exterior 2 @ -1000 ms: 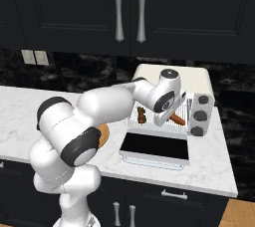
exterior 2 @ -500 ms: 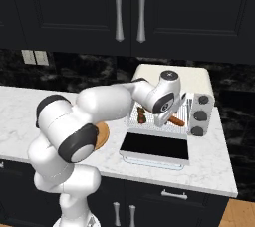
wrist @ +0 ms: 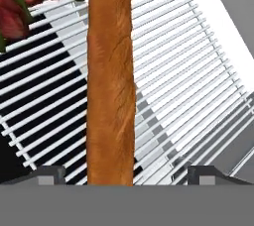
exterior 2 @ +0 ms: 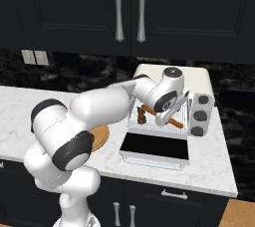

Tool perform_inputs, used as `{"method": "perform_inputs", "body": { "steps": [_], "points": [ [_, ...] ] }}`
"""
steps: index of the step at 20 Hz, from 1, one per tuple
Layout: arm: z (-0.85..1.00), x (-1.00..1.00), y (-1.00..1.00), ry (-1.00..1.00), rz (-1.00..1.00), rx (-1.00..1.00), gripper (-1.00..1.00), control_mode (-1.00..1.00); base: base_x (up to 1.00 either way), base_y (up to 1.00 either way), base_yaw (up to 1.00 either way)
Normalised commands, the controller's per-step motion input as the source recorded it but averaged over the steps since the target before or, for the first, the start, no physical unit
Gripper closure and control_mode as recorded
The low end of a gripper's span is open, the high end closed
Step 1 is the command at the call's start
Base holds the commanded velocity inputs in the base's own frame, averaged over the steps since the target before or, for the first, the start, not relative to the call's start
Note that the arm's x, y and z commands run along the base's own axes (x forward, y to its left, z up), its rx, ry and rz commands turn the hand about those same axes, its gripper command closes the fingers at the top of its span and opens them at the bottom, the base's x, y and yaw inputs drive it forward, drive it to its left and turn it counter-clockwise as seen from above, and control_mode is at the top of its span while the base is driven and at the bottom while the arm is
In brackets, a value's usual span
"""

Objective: Pick up the kebab skewer and baguette bread, and place them inside the toaster oven. Close the toaster oven door and start by setting the timer.

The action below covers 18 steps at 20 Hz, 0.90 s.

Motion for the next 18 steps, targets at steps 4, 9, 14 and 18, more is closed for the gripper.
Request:
{"method": "perform_inputs", "body": {
  "steps": [4, 9, 14, 18],
  "points": [
    [0.45, -0.45, -0.01, -0.01, 0.00, 0.02, -1.00, -1.00, 0.00, 0.00, 0.00],
    [0.16, -0.91, 0.23, 0.00, -0.26, 0.08, -1.00, -1.00, 0.00, 0.00, 0.00],
    [-0.17, -0.58, 0.33, 0.00, -0.52, 0.10, -1.00, -1.00, 0.00, 0.00, 0.00],
    [-0.27, -0.45, 0.16, 0.00, -0.49, 0.06, -1.00, -1.00, 0.00, 0.00, 0.00]
  ]
}}
